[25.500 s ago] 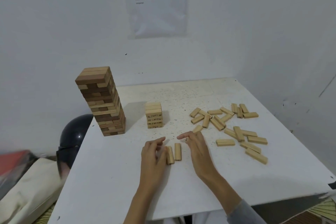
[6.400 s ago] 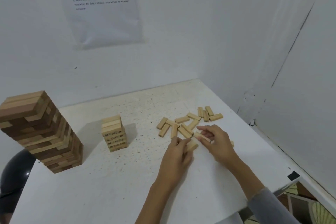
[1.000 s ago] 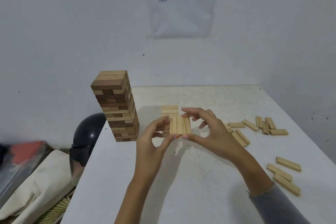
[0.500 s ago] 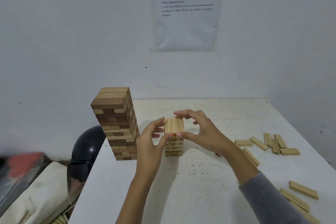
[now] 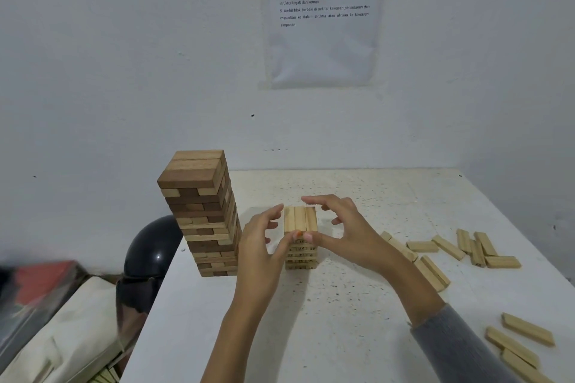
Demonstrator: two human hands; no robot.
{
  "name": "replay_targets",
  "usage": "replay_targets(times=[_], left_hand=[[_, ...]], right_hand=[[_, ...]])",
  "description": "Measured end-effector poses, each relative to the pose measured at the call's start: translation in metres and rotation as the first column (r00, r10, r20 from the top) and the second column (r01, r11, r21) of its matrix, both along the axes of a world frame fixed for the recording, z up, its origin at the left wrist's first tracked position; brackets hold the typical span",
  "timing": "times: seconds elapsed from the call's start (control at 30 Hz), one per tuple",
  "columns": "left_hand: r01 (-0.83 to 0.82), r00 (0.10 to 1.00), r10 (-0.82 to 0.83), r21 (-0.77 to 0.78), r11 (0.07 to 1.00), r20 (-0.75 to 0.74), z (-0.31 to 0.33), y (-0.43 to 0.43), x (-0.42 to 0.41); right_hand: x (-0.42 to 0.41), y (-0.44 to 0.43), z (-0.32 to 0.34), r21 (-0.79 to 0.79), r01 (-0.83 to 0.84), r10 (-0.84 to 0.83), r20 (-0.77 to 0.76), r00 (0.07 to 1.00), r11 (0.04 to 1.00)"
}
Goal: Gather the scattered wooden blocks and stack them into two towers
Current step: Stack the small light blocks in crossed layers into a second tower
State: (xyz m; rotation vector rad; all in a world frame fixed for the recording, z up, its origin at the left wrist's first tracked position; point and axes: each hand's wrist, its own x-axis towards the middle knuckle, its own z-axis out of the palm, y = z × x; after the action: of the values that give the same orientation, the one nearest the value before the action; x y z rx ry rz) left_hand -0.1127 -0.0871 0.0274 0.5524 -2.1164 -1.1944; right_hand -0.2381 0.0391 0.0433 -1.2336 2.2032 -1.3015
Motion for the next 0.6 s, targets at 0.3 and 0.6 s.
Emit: replay_targets(times=[0.3,0.6], left_hand=[[-0.029,0.993,0.079,0.462,0.886,-0.089,0.015,0.018,-0.001],[0.103,0.994,-0.052,0.660,0.744,-0.096,0.023,0.041,-0.015]], right_hand=[[0.033,-0.006,-0.010,-0.219,0.381,-0.229,0.508,0.831,0.898],[0.057,-0.031,-0.019,-0.203,0.326,-0.101,0.690,0.717,0.924]])
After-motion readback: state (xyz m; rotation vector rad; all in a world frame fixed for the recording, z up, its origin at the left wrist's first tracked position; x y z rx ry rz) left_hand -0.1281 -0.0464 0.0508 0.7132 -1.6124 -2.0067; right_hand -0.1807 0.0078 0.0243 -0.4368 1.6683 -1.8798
